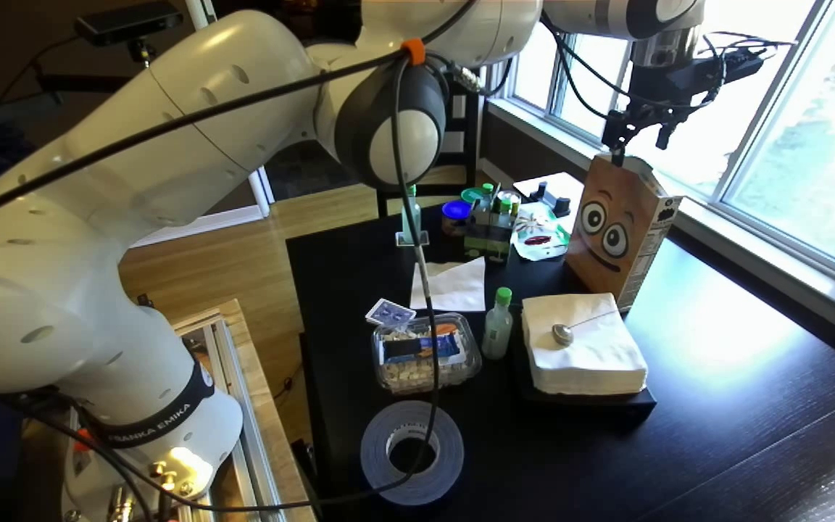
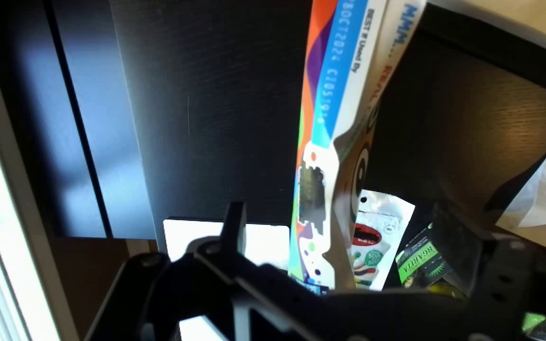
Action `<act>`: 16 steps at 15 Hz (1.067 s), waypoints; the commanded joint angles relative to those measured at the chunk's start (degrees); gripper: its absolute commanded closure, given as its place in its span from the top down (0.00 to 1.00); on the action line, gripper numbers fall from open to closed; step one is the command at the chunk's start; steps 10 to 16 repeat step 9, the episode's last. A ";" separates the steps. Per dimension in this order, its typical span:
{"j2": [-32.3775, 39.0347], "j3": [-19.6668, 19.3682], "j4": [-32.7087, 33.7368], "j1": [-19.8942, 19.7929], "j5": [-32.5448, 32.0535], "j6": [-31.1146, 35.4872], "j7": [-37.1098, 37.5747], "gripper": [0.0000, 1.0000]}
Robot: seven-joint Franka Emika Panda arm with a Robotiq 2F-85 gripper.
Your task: Move the brown box to the left
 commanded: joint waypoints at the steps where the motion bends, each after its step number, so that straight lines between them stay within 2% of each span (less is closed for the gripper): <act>1: -0.64 0.24 1.64 -0.12 0.55 -0.22 0.87 1.00; 2: -0.97 0.25 1.85 -0.22 0.70 -0.21 1.60 1.00; 3: 1.54 -0.15 7.64 -0.05 2.05 -3.68 2.85 1.00; 4: 1.18 0.05 7.90 -0.23 2.61 -4.06 4.11 1.00; 5: -2.45 0.71 2.67 -0.84 3.74 -1.75 5.41 1.00; 6: -2.68 1.50 3.43 -1.34 5.15 -1.48 6.15 1.00; 7: -1.64 -0.35 2.77 -0.22 2.96 -0.88 4.50 1.00; 16: -2.20 -0.42 2.69 -0.31 3.12 -0.90 4.69 1.00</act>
